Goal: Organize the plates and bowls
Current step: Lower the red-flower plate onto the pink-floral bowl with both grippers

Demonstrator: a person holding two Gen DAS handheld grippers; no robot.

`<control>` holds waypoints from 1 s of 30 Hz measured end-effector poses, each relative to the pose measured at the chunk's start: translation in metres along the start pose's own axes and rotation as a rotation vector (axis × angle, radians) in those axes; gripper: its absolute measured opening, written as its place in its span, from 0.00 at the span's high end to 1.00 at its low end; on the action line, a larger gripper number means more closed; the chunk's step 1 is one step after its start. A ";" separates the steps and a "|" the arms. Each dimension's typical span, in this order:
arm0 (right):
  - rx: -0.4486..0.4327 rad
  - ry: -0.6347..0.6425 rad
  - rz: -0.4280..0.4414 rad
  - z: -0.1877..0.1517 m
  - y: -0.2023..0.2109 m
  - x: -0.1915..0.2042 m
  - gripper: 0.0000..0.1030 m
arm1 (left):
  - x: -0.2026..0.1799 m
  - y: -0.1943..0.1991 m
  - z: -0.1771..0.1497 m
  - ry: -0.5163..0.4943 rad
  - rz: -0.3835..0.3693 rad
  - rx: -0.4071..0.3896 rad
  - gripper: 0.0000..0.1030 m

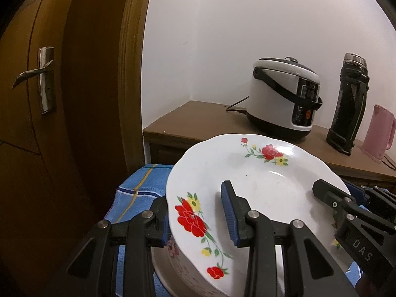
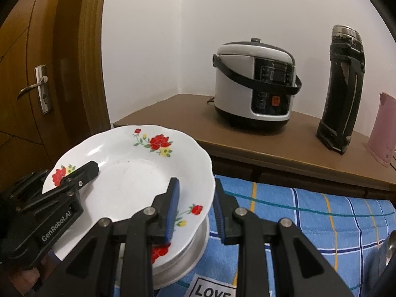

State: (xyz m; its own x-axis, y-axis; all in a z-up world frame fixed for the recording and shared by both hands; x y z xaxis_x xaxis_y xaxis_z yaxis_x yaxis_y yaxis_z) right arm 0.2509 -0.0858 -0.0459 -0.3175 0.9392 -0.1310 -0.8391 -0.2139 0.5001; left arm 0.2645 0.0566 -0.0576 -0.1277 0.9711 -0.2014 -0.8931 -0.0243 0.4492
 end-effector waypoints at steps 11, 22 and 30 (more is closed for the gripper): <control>0.003 -0.003 0.041 0.000 -0.010 0.004 0.74 | 0.006 -0.007 -0.002 0.008 0.038 0.030 0.64; 0.047 0.005 0.053 -0.005 -0.020 0.005 0.74 | 0.008 -0.011 -0.006 0.007 0.045 0.064 0.64; 0.063 0.004 0.053 -0.007 -0.021 0.005 0.74 | 0.007 -0.016 -0.009 0.009 0.036 0.095 0.64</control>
State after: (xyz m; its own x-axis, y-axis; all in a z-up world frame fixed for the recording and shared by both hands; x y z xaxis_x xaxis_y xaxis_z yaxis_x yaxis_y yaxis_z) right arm 0.2643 -0.0786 -0.0629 -0.3626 0.9259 -0.1063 -0.7919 -0.2460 0.5589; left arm 0.2740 0.0613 -0.0742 -0.1632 0.9679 -0.1909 -0.8430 -0.0363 0.5367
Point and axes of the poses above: each gripper's, at about its wrist camera, not at the fingertips, and y roughly against the way its jaws point, x to its left, z to its top, the point moved 7 cm from there along -y, roughly the way its jaws point, and after that the axes turned 8 degrees about y, right-handed, at the moved point
